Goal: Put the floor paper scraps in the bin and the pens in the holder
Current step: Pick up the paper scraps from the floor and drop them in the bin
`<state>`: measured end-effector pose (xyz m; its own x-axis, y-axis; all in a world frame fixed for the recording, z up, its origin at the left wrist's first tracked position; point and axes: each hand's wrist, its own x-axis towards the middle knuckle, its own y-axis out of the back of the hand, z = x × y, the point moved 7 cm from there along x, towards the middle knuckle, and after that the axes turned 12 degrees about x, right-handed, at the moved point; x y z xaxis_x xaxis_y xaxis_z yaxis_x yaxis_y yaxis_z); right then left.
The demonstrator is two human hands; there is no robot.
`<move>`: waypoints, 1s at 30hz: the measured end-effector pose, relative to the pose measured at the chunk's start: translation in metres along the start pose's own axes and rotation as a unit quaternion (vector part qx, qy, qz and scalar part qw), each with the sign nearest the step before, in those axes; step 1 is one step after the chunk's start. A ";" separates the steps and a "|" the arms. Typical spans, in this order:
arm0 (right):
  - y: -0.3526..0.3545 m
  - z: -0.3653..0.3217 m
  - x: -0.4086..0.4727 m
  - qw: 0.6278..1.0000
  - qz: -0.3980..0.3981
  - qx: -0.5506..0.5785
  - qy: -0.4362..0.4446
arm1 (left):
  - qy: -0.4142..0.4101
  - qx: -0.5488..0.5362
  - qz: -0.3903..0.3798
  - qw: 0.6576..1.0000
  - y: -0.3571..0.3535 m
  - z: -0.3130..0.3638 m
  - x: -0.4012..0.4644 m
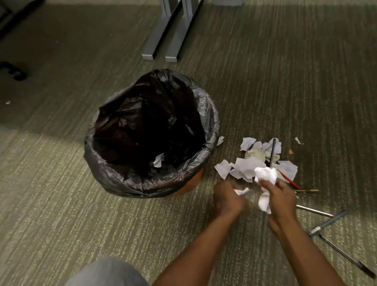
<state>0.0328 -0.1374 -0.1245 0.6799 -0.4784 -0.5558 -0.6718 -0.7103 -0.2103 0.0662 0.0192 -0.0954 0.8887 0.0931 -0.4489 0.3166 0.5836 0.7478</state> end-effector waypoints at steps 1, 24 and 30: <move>-0.015 -0.023 -0.006 0.999 -0.011 0.047 0.016 | -0.018 -0.012 -0.002 1.000 0.016 0.015 -0.004; -0.251 -0.184 -0.122 0.839 -0.305 -0.307 0.329 | -0.018 -0.015 0.283 0.959 0.306 -0.037 -0.035; -0.141 -0.181 -0.045 0.937 -0.164 -0.170 0.259 | -0.269 -0.064 0.301 0.913 0.257 0.056 -0.089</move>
<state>0.1503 -0.1091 0.0763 0.9441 -0.3290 -0.0229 -0.3287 -0.9443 0.0152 0.0871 0.1154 0.1647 0.9342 0.0377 0.3547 -0.2926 0.6499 0.7014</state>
